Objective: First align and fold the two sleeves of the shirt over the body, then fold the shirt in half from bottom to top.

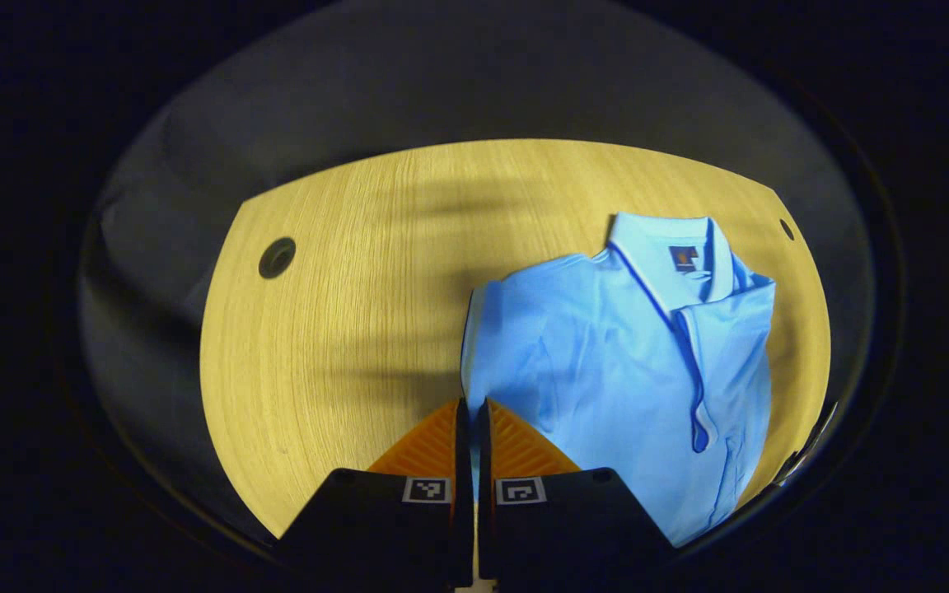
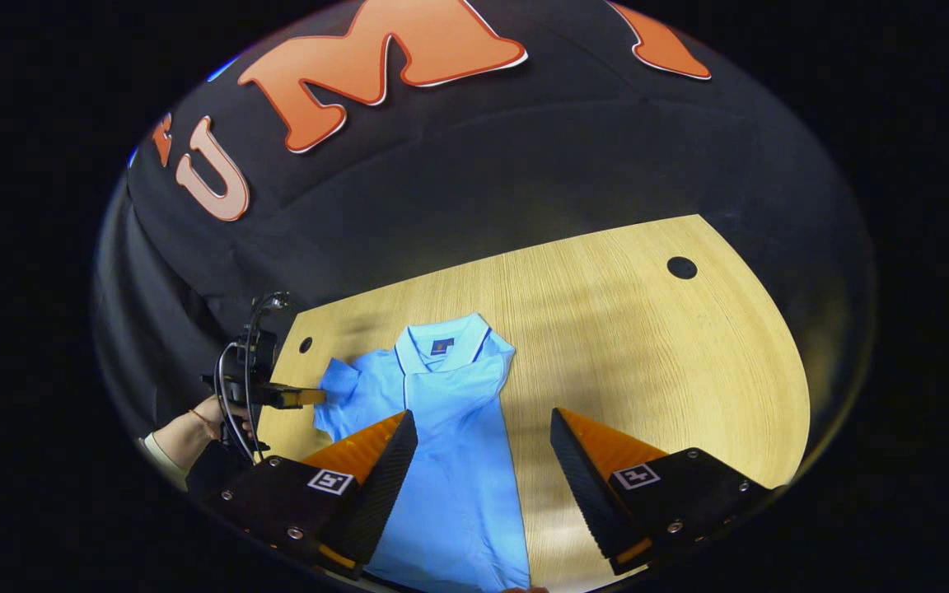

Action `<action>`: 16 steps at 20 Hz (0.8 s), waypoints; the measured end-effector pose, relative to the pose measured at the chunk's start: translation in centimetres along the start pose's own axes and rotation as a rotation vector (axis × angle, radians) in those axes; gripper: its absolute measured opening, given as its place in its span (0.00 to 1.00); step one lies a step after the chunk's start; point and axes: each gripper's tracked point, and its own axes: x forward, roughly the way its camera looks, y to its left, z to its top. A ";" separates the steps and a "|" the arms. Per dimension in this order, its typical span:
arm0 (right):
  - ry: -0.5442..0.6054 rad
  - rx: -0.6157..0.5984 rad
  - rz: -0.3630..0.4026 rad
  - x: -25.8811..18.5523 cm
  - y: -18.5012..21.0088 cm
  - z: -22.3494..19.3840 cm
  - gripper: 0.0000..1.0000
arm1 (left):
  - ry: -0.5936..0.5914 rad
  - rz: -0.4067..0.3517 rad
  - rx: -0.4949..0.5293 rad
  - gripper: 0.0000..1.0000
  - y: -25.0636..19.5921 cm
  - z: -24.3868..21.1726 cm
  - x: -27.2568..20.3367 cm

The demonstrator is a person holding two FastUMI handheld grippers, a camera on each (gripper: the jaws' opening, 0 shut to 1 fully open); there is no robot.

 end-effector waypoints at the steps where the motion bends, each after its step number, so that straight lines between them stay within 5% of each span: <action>1: -0.005 0.001 0.004 -0.2 0.0 0.1 0.99 | -0.017 -0.013 0.020 0.06 -1.3 0.6 -1.2; 7: -0.015 -0.019 -0.002 -1.4 -1.7 -0.2 0.99 | -0.059 -0.097 0.085 0.06 -9.4 2.3 -4.0; 16: 0.011 0.013 -0.025 -2.9 -5.7 -2.1 0.99 | -0.027 -0.190 0.133 0.06 -22.1 1.8 -2.1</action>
